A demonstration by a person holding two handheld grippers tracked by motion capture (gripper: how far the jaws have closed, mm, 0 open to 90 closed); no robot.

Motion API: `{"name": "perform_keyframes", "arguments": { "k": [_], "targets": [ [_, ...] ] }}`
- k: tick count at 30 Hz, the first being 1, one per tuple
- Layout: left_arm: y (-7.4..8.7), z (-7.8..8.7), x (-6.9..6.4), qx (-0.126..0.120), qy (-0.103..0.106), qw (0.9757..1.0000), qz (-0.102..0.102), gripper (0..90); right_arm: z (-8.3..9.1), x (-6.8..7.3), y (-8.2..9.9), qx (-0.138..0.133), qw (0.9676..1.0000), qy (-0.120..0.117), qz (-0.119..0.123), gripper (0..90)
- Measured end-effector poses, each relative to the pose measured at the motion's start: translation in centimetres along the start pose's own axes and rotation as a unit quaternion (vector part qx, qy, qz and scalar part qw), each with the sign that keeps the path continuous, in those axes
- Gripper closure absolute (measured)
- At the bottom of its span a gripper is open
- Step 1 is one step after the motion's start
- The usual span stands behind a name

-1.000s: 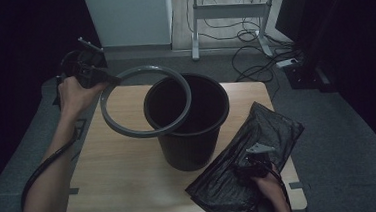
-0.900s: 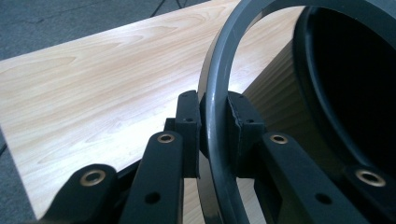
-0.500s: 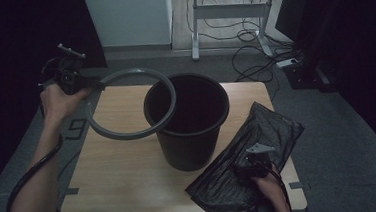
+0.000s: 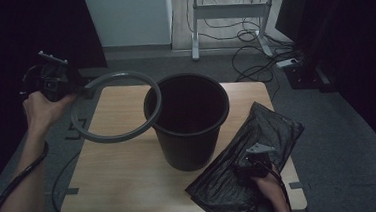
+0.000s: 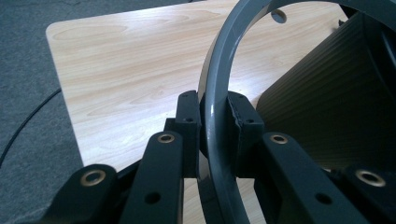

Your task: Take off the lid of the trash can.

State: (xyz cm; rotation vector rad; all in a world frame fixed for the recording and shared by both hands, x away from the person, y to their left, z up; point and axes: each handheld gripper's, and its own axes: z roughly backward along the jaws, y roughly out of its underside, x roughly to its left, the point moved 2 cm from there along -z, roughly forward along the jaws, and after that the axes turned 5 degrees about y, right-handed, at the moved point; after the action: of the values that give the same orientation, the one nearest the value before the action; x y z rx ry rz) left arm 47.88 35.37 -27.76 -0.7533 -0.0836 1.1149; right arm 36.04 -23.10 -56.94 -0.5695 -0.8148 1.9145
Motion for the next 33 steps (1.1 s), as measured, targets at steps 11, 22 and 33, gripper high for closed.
{"name": "perform_keyframes", "arguments": {
  "k": [11,22,33],
  "targets": [
    [1.5,0.8,1.7,-0.005,-0.007,0.9998,0.018,76.2,0.0,0.0,0.0,0.0,1.0,0.0,0.0,12.1],
    [3.3,2.1,3.6,-0.014,-0.015,0.999,0.039,76.5,0.0,0.0,0.0,0.0,1.0,0.0,0.0,12.1],
    [5.7,2.0,5.3,-0.016,-0.023,0.9981,0.055,76.4,0.0,0.0,0.0,0.0,1.0,0.0,0.0,12.2]
  ]
}}
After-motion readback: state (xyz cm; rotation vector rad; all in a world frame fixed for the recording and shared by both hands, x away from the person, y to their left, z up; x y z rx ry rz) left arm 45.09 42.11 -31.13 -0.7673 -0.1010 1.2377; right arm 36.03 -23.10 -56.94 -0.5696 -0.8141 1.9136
